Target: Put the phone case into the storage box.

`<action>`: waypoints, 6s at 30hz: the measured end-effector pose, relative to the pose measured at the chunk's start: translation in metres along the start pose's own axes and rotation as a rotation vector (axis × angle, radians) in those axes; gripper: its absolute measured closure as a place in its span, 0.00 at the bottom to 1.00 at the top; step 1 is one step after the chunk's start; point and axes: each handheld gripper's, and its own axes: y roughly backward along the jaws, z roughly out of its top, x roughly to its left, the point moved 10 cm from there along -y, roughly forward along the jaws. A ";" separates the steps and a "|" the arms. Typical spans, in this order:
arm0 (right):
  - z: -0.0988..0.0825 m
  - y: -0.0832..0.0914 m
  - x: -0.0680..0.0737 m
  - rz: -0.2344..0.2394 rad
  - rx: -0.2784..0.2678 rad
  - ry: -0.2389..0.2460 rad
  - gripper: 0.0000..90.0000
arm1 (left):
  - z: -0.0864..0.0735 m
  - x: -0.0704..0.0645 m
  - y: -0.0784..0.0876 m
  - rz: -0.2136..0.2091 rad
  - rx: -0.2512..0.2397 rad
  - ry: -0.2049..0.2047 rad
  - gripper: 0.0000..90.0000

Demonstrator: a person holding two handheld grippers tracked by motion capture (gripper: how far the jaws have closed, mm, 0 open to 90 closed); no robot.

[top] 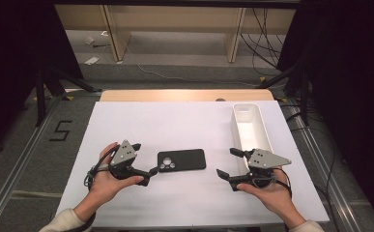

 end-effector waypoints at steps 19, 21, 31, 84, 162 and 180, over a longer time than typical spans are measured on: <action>0.005 -0.034 0.001 -0.061 0.098 0.046 0.93 | -0.001 0.000 -0.002 0.009 0.009 0.001 0.01; 0.005 -0.045 0.001 -0.067 0.135 0.048 1.00 | -0.002 0.000 -0.002 0.009 0.011 0.000 0.01; -0.003 -0.098 -0.022 -0.123 0.258 -0.028 1.00 | -0.004 0.000 -0.003 0.005 0.019 0.006 0.02; -0.061 -0.127 -0.008 -0.089 0.598 -0.108 1.00 | -0.019 -0.003 -0.007 -0.019 0.105 0.016 0.08; 0.009 -0.032 0.016 0.087 0.055 -0.015 0.21 | -0.043 0.001 -0.013 -0.003 0.274 0.052 0.00; -0.008 0.000 0.010 0.039 0.041 -0.015 0.18 | -0.048 -0.007 -0.024 0.020 0.335 0.077 0.00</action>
